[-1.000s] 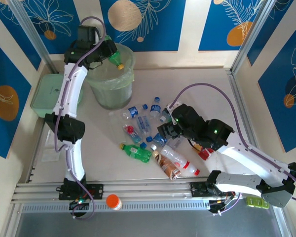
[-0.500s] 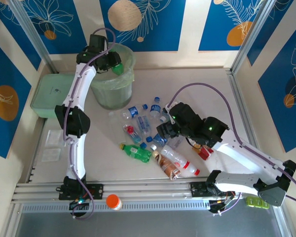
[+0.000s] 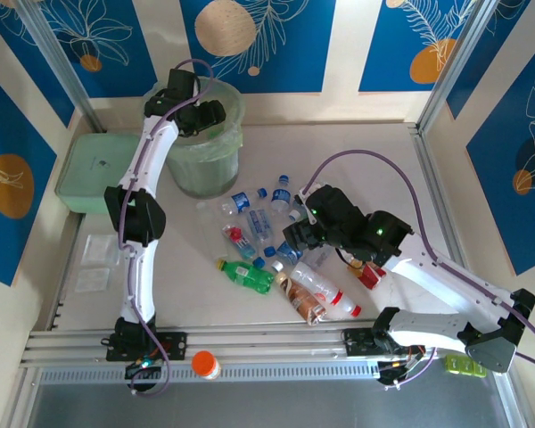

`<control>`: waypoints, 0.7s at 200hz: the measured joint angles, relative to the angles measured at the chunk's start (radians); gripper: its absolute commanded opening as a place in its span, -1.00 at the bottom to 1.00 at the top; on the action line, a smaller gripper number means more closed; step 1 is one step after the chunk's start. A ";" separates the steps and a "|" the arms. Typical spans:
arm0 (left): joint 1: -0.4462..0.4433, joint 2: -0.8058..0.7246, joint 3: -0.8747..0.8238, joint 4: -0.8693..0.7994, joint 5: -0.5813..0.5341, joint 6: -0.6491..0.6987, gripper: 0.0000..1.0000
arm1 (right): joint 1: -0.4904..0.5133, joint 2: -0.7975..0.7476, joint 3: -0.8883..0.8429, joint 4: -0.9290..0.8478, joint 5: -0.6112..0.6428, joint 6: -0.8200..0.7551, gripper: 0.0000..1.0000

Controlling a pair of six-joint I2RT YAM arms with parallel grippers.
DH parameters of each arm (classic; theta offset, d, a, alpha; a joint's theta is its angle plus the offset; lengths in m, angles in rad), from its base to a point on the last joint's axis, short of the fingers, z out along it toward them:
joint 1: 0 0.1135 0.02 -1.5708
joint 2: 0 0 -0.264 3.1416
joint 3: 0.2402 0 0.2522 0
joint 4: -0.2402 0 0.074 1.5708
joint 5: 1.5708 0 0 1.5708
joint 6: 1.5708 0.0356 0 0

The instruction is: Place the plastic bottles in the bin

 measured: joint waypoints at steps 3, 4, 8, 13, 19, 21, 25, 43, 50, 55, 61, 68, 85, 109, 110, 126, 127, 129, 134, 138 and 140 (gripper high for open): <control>0.000 0.000 0.000 0.000 0.000 -0.003 0.61 | 0.000 0.000 0.000 0.000 0.000 0.000 0.62; 0.000 0.000 0.000 0.000 0.000 -0.003 0.62 | 0.000 0.000 0.000 0.000 0.000 0.000 0.62; 0.000 0.000 0.000 -0.002 0.000 0.000 0.62 | 0.000 0.000 0.000 0.000 0.000 0.000 0.62; 0.000 0.000 0.000 -0.004 0.000 -0.001 0.64 | 0.000 0.000 0.000 0.000 0.000 0.000 0.62; 0.000 0.000 0.000 -0.006 0.000 -0.002 0.64 | 0.000 0.000 0.000 0.000 0.000 0.000 0.62; 0.000 0.000 0.000 -0.007 0.000 -0.002 0.65 | 0.000 0.000 0.000 0.000 0.000 0.000 0.62; 0.000 0.000 0.000 -0.007 0.000 -0.002 0.65 | 0.000 0.000 0.000 0.000 0.000 0.000 0.62; 0.000 0.000 0.000 -0.011 0.000 -0.002 0.65 | 0.001 0.000 0.000 -0.001 0.000 0.000 0.62; 0.000 0.000 0.000 -0.013 0.000 -0.002 0.65 | 0.002 0.000 0.000 -0.001 0.000 0.000 0.62; 0.000 0.000 0.000 -0.014 0.000 -0.002 0.65 | 0.003 -0.001 0.000 -0.001 0.001 0.000 0.62; 0.000 0.000 0.000 -0.014 0.000 -0.001 0.64 | 0.003 -0.001 0.000 -0.001 0.001 0.000 0.62; 0.000 0.000 0.000 -0.014 0.000 0.001 0.64 | 0.005 -0.001 0.001 -0.001 0.001 0.000 0.62; 0.000 -0.005 0.000 -0.016 0.000 0.002 0.64 | 0.008 -0.001 0.002 -0.002 0.001 0.000 0.62; 0.000 -0.039 0.000 -0.036 0.000 0.018 0.62 | 0.008 -0.002 0.014 -0.010 0.000 -0.001 0.61; 0.000 -0.043 0.000 -0.038 0.001 0.020 0.62 | 0.008 -0.002 0.015 -0.010 0.000 -0.001 0.61; 0.000 -0.096 0.000 -0.051 0.003 0.030 0.60 | 0.008 -0.006 0.021 -0.009 0.000 -0.003 0.60; 0.000 -0.100 0.000 -0.051 0.003 0.031 0.60 | 0.008 -0.007 0.022 -0.009 0.000 -0.004 0.59; 0.000 -0.109 0.000 -0.053 0.003 0.032 0.60 | 0.008 -0.008 0.022 -0.009 -0.001 -0.004 0.59; 0.000 -0.130 0.000 -0.055 0.003 0.036 0.60 | 0.010 -0.010 0.024 -0.009 -0.003 -0.005 0.58; 0.000 -0.150 0.000 -0.057 0.003 0.037 0.59 | 0.010 -0.010 0.025 -0.009 -0.006 -0.004 0.57; 0.000 -0.159 0.000 -0.058 0.003 0.039 0.59 | 0.010 -0.010 0.026 -0.010 -0.007 -0.005 0.57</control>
